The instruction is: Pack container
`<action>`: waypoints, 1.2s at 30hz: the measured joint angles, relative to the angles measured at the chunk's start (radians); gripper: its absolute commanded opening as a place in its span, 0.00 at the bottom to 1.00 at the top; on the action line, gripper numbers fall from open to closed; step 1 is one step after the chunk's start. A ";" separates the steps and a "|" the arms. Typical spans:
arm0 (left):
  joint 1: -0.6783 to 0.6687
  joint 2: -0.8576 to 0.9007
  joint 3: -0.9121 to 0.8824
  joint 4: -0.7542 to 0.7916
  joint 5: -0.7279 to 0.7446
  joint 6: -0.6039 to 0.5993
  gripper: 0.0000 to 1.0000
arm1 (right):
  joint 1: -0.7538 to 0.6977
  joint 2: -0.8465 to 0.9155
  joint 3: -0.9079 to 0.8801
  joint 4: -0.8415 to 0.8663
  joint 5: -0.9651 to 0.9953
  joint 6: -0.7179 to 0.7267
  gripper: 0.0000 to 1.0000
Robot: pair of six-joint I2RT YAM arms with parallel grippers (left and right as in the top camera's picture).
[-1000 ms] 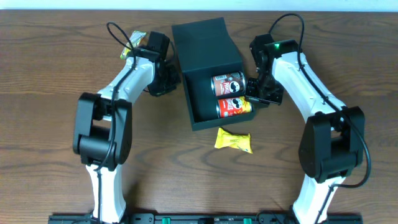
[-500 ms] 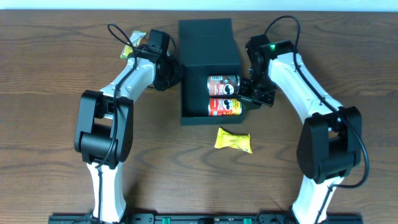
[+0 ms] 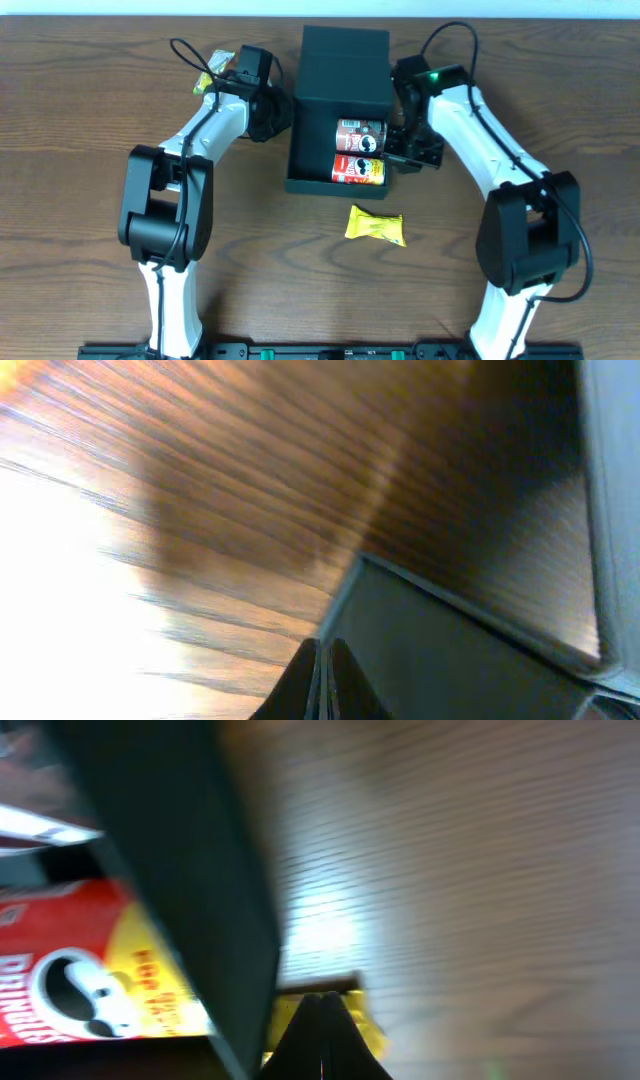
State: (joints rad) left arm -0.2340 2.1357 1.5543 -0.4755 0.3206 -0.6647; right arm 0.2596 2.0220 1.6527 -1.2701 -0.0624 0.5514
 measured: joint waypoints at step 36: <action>0.192 -0.056 0.436 -0.309 -0.398 0.935 0.96 | -0.146 -0.056 0.166 -0.076 0.029 -0.151 0.79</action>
State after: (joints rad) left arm -0.0425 2.0800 1.9900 -0.7845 -0.0776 0.2707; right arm 0.1135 1.9663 1.8191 -1.3457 -0.0334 0.4004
